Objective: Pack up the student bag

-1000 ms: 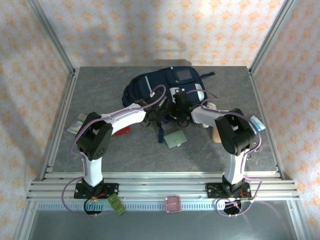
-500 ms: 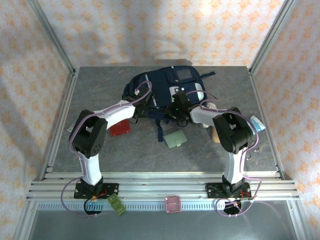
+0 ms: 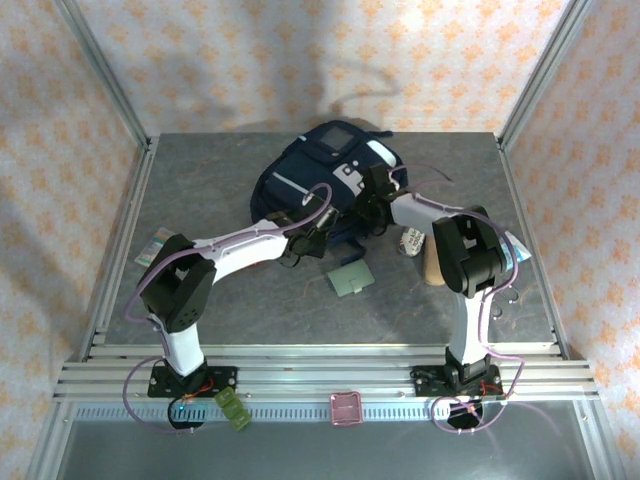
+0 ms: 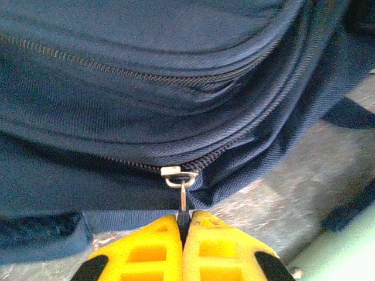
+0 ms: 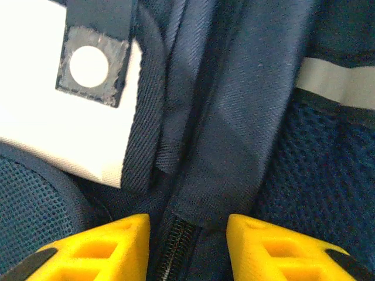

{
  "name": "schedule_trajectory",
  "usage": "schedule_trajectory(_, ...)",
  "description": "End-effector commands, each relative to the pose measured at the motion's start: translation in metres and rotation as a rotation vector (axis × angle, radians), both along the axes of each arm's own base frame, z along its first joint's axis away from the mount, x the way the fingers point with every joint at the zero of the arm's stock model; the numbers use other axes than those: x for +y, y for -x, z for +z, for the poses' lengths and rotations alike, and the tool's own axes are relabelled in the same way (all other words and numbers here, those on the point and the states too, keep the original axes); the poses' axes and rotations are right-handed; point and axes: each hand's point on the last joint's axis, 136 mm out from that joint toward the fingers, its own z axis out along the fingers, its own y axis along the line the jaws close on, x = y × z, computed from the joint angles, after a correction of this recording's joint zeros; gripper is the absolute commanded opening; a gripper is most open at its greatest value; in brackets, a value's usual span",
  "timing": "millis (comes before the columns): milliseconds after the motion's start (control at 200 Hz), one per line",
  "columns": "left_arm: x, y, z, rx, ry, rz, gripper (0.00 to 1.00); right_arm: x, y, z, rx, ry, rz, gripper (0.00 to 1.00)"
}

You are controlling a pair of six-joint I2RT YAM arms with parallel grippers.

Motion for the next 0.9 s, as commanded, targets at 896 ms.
schedule_trajectory(896,-0.036,-0.025,0.047,-0.098,0.143,-0.026,0.00,0.071,0.059,0.059,-0.052,-0.524,0.129,0.55)
